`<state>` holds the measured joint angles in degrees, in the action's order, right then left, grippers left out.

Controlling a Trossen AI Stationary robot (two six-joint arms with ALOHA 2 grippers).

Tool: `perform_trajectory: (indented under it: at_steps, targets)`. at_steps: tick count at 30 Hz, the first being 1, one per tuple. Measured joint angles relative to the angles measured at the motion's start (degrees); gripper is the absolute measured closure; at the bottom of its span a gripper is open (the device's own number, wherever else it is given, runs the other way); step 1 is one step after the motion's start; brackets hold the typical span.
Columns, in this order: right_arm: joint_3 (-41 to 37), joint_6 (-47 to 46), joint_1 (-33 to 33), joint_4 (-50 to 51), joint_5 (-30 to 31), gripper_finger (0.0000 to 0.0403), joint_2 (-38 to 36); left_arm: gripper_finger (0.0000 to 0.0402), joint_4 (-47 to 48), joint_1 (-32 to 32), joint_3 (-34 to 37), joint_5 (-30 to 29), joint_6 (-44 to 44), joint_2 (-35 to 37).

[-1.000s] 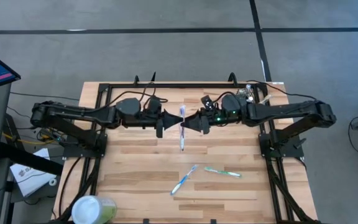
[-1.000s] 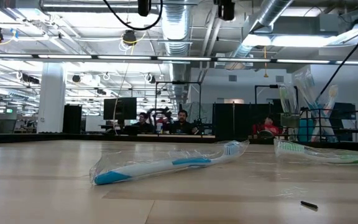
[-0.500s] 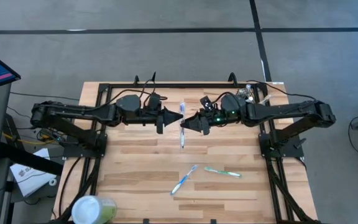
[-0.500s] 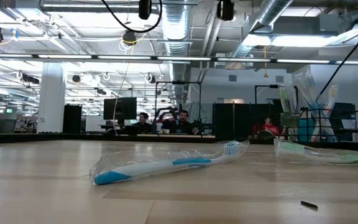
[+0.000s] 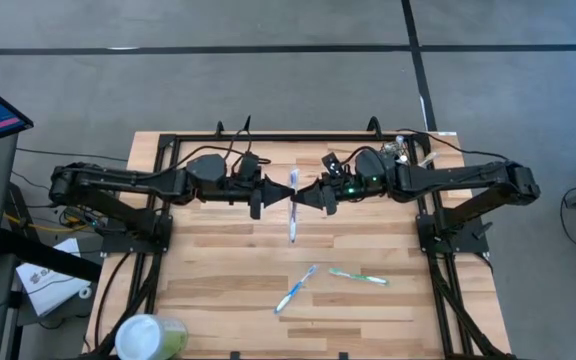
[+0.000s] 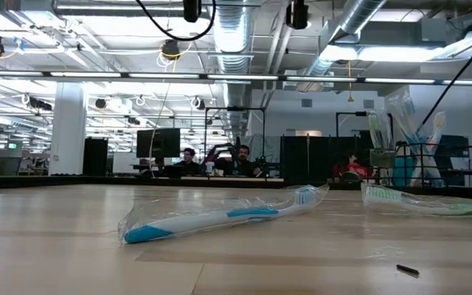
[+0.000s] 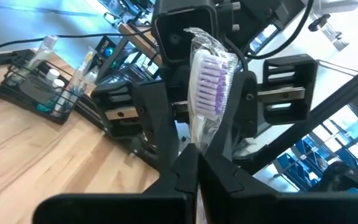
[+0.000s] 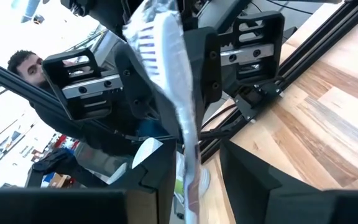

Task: Pick & Place toothbrushing station
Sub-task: Put the purple toothbrush in the left section of wire organizer

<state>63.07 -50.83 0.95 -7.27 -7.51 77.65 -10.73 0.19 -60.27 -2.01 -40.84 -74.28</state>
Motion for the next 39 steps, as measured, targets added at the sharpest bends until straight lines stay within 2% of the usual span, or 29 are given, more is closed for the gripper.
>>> perform_trajectory:
  at_steps: [7, 19, 22, 26, 32, 39]
  targets:
    - [0.0, -0.2, 0.0, 0.0, 0.0, 0.0288, 0.0, 0.0402, -1.0, 0.0, 0.0, 0.1, 0.0, 0.0]
    - [0.0, -1.1, -0.2, -0.1, -0.6, 0.0298, 0.0, 0.0402, -2.1, 0.1, 0.0, 4.5, 1.2, 0.0]
    - [0.0, -2.3, -0.2, -0.1, -0.9, 0.0324, 0.0, 0.0401, -2.0, 0.0, 0.0, 5.5, 1.2, 0.0]
    - [0.0, -2.0, -0.2, -0.2, -0.8, 0.0387, 0.0, 0.0396, -2.0, 0.1, 0.0, 4.7, 1.4, -0.1]
    - [0.0, -1.5, -0.2, 0.0, -0.2, 0.0393, 0.0, 0.0369, -2.2, 0.0, 0.0, 4.4, 1.3, -0.1]
    - [0.0, 0.2, -0.1, 0.4, 1.8, 0.0394, -0.9, 0.0297, -2.7, -0.1, 0.0, 1.9, 1.3, 1.3]
